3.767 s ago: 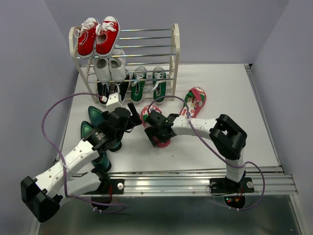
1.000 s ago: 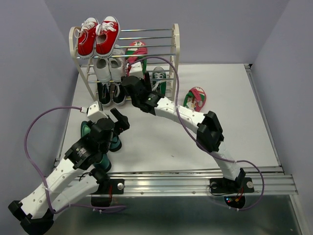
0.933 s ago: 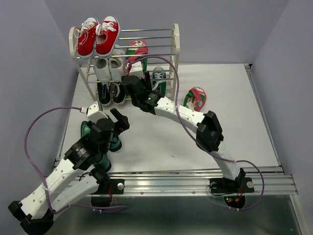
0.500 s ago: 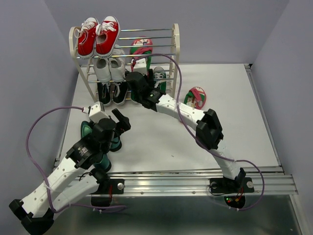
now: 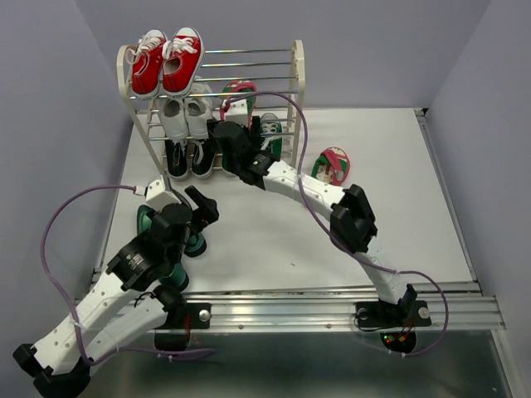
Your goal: Place and organize the shoes onto the shoe shelf
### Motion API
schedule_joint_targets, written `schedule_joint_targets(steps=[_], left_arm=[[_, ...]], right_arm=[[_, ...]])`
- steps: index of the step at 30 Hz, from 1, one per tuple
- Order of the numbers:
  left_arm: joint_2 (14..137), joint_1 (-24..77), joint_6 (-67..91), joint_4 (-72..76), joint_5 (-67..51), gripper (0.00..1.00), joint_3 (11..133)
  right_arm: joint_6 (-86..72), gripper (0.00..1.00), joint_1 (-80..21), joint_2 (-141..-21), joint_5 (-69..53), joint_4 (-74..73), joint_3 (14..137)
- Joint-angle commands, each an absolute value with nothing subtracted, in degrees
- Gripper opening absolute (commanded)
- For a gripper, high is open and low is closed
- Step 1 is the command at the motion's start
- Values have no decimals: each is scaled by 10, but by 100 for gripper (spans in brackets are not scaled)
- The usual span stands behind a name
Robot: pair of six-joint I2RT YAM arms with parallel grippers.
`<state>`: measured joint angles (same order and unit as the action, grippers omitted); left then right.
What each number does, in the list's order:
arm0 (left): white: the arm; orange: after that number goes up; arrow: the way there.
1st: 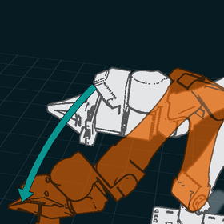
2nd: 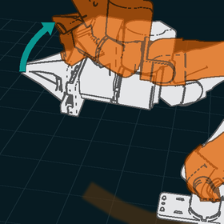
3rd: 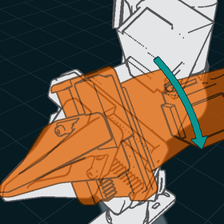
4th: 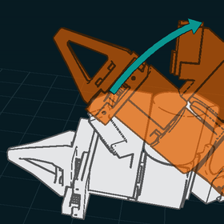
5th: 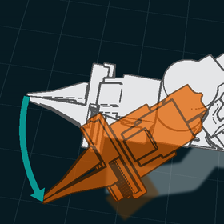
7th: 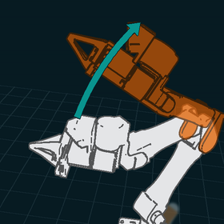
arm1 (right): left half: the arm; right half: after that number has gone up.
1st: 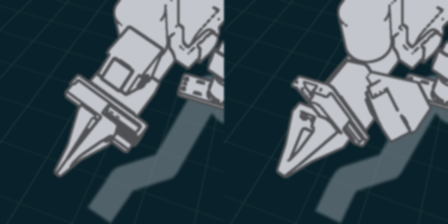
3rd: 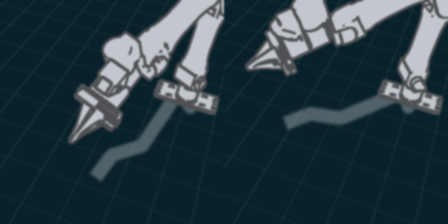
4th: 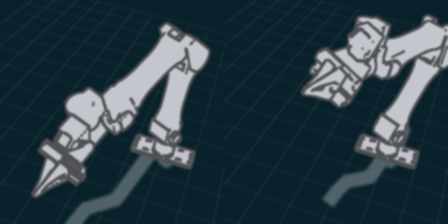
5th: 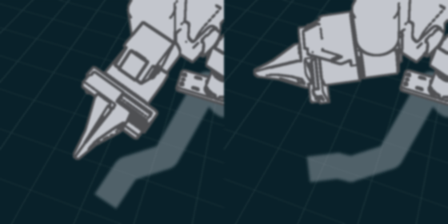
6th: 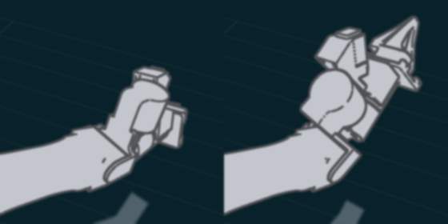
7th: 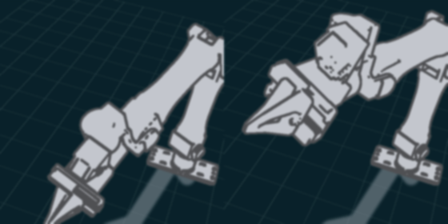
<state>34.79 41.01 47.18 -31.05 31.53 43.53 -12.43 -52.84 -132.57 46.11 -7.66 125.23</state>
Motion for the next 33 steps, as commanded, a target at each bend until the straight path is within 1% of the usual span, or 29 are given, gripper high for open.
schedule_joint_targets(steps=[1, 8, 13, 20, 22, 26, 27, 28, 30, 31, 33], left_arm=[[340, 407, 482, -315, 323, 99, 430], [341, 407, 483, -315, 320, 99, 434], [347, 407, 480, -308, 318, 99, 439], [364, 407, 468, -301, 321, 99, 452], [368, 407, 465, -298, 323, 99, 455], [371, 407, 460, -278, 317, 99, 454], [371, 407, 456, -270, 316, 99, 451], [372, 407, 453, -255, 313, 99, 448], [379, 407, 434, -238, 299, 99, 447], [382, 407, 428, -218, 295, 99, 446], [391, 406, 415, -200, 289, 99, 443]], right_arm=[[-133, 100, -528, -1299, 462, -20, 1276], [-133, 100, -528, -1267, 440, -21, 1246], [-143, 100, -528, -1207, 427, -22, 1185], [-172, 100, -528, -1124, 425, -45, 1047], [-174, 100, -528, -1105, 419, -51, 1026], [-199, 100, -528, -1047, 382, -87, 965], [-205, 100, -528, -1017, 367, -95, 947], [-210, 100, -528, -999, 354, -104, 898], [-230, 100, -528, -940, 335, -114, 841], [-242, 100, -528, -921, 333, -141, 790], [-305, 100, -528, -890, 355, -190, 748]])
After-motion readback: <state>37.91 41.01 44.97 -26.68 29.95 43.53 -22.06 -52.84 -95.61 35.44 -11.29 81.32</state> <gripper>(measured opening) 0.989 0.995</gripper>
